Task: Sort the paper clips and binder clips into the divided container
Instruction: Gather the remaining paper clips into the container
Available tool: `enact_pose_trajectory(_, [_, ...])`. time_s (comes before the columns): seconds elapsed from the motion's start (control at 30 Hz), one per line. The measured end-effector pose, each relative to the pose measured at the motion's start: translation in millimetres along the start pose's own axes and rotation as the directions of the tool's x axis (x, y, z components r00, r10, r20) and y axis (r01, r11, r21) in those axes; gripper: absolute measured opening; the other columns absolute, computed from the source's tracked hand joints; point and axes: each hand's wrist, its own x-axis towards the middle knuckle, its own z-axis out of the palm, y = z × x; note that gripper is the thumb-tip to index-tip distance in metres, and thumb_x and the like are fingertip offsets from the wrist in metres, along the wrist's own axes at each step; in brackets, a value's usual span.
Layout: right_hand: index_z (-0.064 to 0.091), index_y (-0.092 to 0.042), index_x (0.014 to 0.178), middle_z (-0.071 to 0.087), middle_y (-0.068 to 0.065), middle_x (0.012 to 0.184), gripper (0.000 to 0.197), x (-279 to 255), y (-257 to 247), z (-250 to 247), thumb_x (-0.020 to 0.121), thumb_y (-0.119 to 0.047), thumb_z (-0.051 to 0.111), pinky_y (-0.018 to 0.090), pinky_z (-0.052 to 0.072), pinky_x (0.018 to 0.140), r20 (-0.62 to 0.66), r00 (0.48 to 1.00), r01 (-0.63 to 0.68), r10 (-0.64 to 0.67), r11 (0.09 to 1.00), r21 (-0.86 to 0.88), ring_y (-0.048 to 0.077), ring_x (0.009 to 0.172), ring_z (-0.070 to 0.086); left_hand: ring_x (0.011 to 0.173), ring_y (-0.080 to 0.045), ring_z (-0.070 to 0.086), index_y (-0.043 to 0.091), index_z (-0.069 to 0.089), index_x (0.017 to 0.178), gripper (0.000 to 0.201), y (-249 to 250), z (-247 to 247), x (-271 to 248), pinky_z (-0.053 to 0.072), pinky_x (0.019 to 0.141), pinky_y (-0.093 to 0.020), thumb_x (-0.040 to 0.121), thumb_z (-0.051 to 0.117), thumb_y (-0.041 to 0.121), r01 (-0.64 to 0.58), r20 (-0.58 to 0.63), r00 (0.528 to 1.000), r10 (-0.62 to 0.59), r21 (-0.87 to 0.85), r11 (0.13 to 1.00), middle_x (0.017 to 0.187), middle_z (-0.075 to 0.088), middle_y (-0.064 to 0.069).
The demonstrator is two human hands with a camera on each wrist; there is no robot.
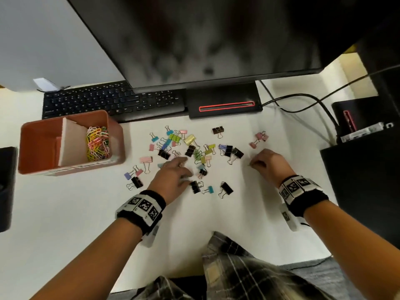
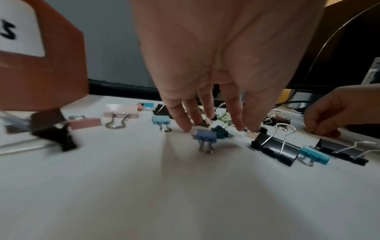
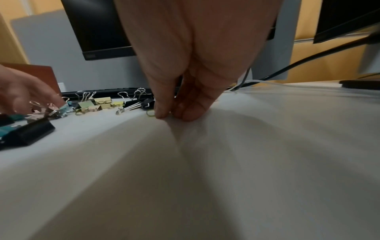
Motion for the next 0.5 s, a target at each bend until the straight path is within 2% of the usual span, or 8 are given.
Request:
enact_pose_trajectory(0.07, [0.073,-0.008,0.086,0.066,0.015,0.091,0.008,3.9,-1.5,-2.2,0.078,-0.01,0.071,0.03,0.046,0.084,0.062,0.998,0.016,-0.016,1.0,0.0,0.032,0.089,0.063,0.115,-0.022,0.052,0.021,0.069,0.095,0.015,-4.8,-0.8,-6.2,0.041,0.101,-0.031,0.081,0.064,0.023,0.011,-0.068,0.998,-0.013,-0.029,1.0,0.13,0.053,0.0])
enact_pose_trajectory(0.13, [0.073,-0.008,0.085,0.064,0.013,0.094,0.007,5.4,-3.7,-2.9,0.079,-0.011,0.071,0.023,0.039,0.089,0.083,0.995,0.055,-0.055,0.998,0.006,0.029,0.1,0.061,0.111,-0.021,0.052,0.017,0.067,0.092,0.013,-8.4,-4.6,-9.9,0.042,0.098,-0.032,0.081,0.061,0.021,0.04,-0.216,0.975,-0.053,-0.066,0.997,0.119,0.057,-0.002])
enact_pose_trajectory(0.2, [0.071,-0.01,0.081,0.061,0.011,0.097,0.005,6.1,-5.2,0.6,0.078,-0.013,0.072,0.021,0.031,0.101,0.01,0.992,0.123,-0.124,0.992,0.031,0.026,0.11,0.058,0.108,-0.019,0.049,0.014,0.061,0.099,0.021,-7.7,-11.5,-11.2,0.036,0.095,-0.024,0.079,0.065,0.013,0.12,-0.343,0.926,-0.156,-0.126,0.985,0.115,0.053,-0.005])
enact_pose_trajectory(0.23, [0.07,-0.011,0.08,0.059,0.01,0.098,0.005,8.0,-6.1,3.5,0.077,-0.014,0.073,0.024,0.028,0.106,-0.048,0.985,0.168,-0.167,0.985,0.032,0.026,0.107,0.058,0.109,-0.019,0.048,0.014,0.058,0.105,0.029,-6.8,-14.7,-10.8,0.033,0.095,-0.021,0.078,0.067,0.011,0.173,-0.377,0.9,-0.221,-0.156,0.972,0.116,0.051,-0.005])
enact_pose_trajectory(0.27, [0.069,-0.012,0.079,0.059,0.009,0.099,0.005,10.5,-8.4,5.5,0.077,-0.015,0.073,0.027,0.028,0.107,-0.097,0.975,0.205,-0.202,0.978,0.024,0.026,0.102,0.058,0.112,-0.019,0.047,0.016,0.054,0.111,0.037,-6.3,-17.4,-8.9,0.031,0.095,-0.02,0.077,0.068,0.011,0.222,-0.383,0.881,-0.278,-0.184,0.958,0.119,0.048,-0.005])
enact_pose_trajectory(0.33, [0.068,-0.014,0.078,0.06,0.007,0.109,0.006,17.9,-19.0,7.0,0.077,-0.018,0.072,0.03,0.03,0.101,-0.124,0.962,0.249,-0.243,0.968,0.028,0.028,0.102,0.058,0.121,-0.021,0.042,0.017,0.046,0.123,0.053,-6.4,-19.2,-4.1,0.029,0.101,-0.022,0.076,0.071,0.016,0.299,-0.335,0.871,-0.359,-0.22,0.929,0.128,0.044,-0.006])
enact_pose_trajectory(0.43, [0.067,-0.017,0.078,0.052,0.005,0.131,0.005,26.2,-40.3,10.7,0.078,-0.021,0.071,0.041,0.035,0.105,0.023,0.96,0.276,-0.279,0.956,0.097,0.025,0.121,0.048,0.131,-0.025,0.034,0.022,0.033,0.138,0.078,-8.1,-18.9,3.0,0.031,0.109,-0.039,0.073,0.075,0.03,0.347,-0.209,0.899,-0.385,-0.197,0.917,0.141,0.037,-0.007])
enact_pose_trajectory(0.5, [0.067,-0.019,0.08,0.043,0.002,0.143,0.006,27.1,-49.7,19.6,0.08,-0.025,0.069,0.049,0.025,0.113,0.17,0.927,0.32,-0.333,0.942,0.102,0.025,0.135,0.034,0.131,-0.028,0.034,0.029,0.029,0.14,0.08,-6.2,-19.0,5.8,0.033,0.108,-0.043,0.074,0.073,0.036,0.33,-0.141,0.926,-0.349,-0.141,0.933,0.145,0.033,-0.005])
